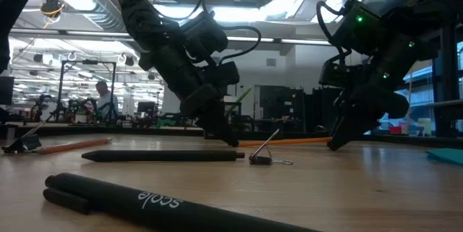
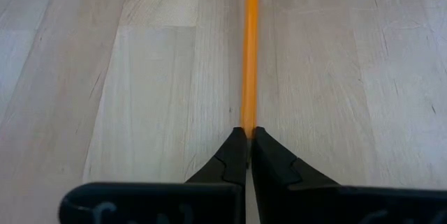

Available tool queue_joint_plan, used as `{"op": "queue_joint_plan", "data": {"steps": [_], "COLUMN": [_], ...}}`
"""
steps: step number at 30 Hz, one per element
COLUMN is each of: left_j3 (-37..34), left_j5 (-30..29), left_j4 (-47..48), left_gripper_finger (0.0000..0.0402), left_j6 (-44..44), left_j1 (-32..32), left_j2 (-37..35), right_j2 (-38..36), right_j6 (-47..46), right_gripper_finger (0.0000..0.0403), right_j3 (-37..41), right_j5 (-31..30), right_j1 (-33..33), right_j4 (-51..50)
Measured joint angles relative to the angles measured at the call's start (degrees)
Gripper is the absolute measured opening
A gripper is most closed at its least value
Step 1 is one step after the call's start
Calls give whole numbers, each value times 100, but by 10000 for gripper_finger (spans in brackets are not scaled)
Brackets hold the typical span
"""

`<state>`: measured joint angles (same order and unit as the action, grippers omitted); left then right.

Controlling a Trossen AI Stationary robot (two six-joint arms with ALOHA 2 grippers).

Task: Pick and place office supplies into organizer
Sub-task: Put the right orange pencil into the desk organizer

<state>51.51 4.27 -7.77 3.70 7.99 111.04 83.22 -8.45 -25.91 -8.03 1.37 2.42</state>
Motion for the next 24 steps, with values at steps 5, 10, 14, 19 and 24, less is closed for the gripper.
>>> {"op": "queue_joint_plan", "data": {"steps": [5,10,14,19,24], "left_j3": [0,0,-7,-28,-74], "left_j5": [-2,-2,-4,-48,21], "left_j4": [0,0,-36,-72,222], "left_gripper_finger": [3,3,8,39,77], "left_j6": [0,-2,-17,-20,-164], "left_j1": [0,2,2,0,42], "left_j2": [0,0,0,-98,-462], "right_j2": [0,0,0,-7,-7], "right_j6": [-1,-2,25,1,-29], "right_gripper_finger": [81,55,30,25,27], "right_j3": [0,0,0,-7,-198], "right_j5": [-5,-15,-14,6,33], "right_j1": [2,2,2,2,-2], "right_j4": [-2,-7,-22,-34,-425]}}
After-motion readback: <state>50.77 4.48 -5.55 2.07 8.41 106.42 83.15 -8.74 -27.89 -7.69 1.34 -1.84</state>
